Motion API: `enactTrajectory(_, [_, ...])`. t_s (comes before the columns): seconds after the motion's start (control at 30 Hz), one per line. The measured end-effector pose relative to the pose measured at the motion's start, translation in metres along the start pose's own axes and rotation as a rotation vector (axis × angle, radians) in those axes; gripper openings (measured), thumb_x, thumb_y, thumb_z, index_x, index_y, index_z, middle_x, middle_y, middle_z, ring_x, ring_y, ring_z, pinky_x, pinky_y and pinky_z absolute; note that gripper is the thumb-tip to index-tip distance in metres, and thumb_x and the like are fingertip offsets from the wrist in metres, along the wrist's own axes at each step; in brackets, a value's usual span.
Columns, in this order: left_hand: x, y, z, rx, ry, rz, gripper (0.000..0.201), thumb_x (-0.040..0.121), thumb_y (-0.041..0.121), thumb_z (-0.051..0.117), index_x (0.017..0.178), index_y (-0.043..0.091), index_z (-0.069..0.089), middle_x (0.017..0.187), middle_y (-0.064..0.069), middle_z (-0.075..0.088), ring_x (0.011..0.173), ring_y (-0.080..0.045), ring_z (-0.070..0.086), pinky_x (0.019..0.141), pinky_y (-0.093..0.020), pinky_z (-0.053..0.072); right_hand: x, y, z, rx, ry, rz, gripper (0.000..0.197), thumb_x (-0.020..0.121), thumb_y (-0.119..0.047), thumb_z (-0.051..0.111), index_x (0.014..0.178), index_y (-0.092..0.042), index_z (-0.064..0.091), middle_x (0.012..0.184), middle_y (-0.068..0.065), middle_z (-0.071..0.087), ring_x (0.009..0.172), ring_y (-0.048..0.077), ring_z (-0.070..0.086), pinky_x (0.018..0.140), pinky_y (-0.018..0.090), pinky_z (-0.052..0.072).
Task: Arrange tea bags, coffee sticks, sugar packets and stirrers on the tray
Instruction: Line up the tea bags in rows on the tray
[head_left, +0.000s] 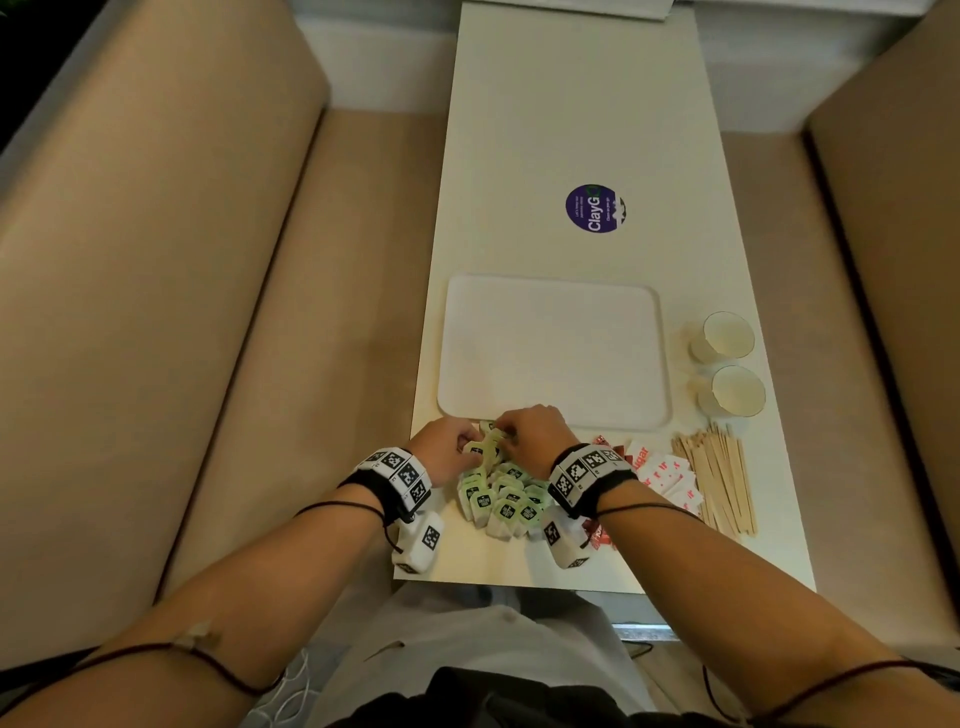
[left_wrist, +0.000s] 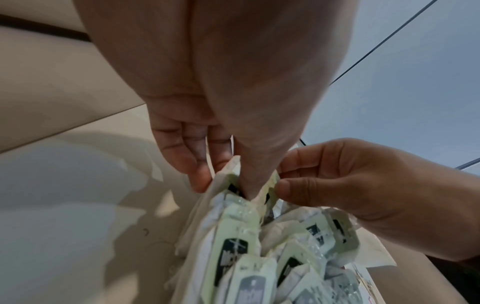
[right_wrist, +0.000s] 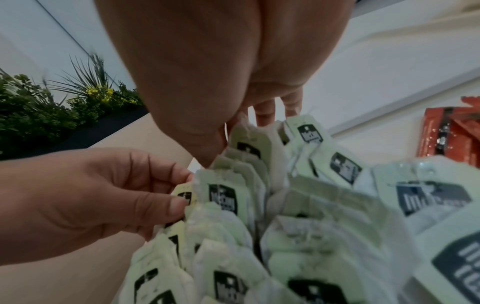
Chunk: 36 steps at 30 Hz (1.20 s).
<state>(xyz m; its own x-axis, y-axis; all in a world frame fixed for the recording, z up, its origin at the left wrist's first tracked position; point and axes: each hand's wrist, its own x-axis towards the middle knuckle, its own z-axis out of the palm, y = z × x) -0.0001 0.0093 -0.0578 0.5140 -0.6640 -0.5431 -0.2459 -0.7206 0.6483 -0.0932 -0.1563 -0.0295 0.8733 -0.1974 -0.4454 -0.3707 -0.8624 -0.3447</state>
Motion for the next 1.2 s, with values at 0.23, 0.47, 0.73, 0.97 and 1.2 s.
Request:
enactTrajectory(0.23, [-0.002, -0.004, -0.001, -0.063, 0.033, 0.027, 0.020, 0.084, 0.024, 0.078, 0.078, 0.035, 0.063, 0.075, 0.010, 0.065, 0.068, -0.007, 0.058, 0.071, -0.026, 0.050, -0.006, 0.002, 0.009, -0.008, 0.038, -0.007, 0.020, 0.096, -0.031, 0.059, 0.111, -0.029, 0.071, 0.093, -0.007, 0.074, 0.100, 0.020, 0.063, 0.107, 0.042, 0.035])
enactTrajectory(0.47, [-0.010, -0.002, -0.008, -0.118, 0.025, 0.076, 0.018, 0.084, 0.024, 0.079, 0.078, 0.035, 0.065, 0.080, 0.014, 0.068, 0.072, -0.004, 0.061, 0.073, -0.022, 0.049, -0.016, 0.002, 0.005, 0.066, 0.078, 0.001, 0.022, 0.097, -0.032, 0.060, 0.115, -0.025, 0.071, 0.098, -0.007, 0.075, 0.099, 0.018, 0.064, 0.107, 0.039, 0.036])
enactTrajectory(0.73, [-0.013, -0.001, -0.018, -0.210, 0.010, 0.116, 0.010, 0.080, 0.023, 0.078, 0.079, 0.027, 0.069, 0.076, 0.010, 0.070, 0.070, -0.008, 0.063, 0.075, -0.030, 0.056, -0.028, -0.004, -0.006, 0.206, 0.096, 0.042, 0.019, 0.094, -0.031, 0.064, 0.109, -0.023, 0.072, 0.097, -0.005, 0.075, 0.094, 0.017, 0.067, 0.102, 0.042, 0.046])
enactTrajectory(0.97, [-0.017, 0.008, -0.028, -0.329, 0.023, 0.096, 0.013, 0.082, 0.021, 0.076, 0.073, 0.027, 0.069, 0.072, 0.010, 0.068, 0.069, -0.009, 0.061, 0.067, -0.033, 0.053, -0.045, -0.008, -0.021, 0.364, 0.121, 0.068, 0.019, 0.094, -0.029, 0.060, 0.108, -0.021, 0.072, 0.101, -0.006, 0.071, 0.096, 0.013, 0.064, 0.090, 0.034, 0.053])
enactTrajectory(1.2, [-0.012, 0.017, -0.038, -0.569, 0.035, 0.045, 0.013, 0.067, 0.042, 0.066, 0.069, 0.030, 0.070, 0.082, -0.002, 0.069, 0.084, -0.021, 0.063, 0.092, -0.053, 0.054, -0.061, -0.012, -0.042, 0.524, 0.176, 0.054, 0.014, 0.092, -0.021, 0.061, 0.103, -0.023, 0.071, 0.098, -0.007, 0.071, 0.096, 0.011, 0.065, 0.089, 0.033, 0.054])
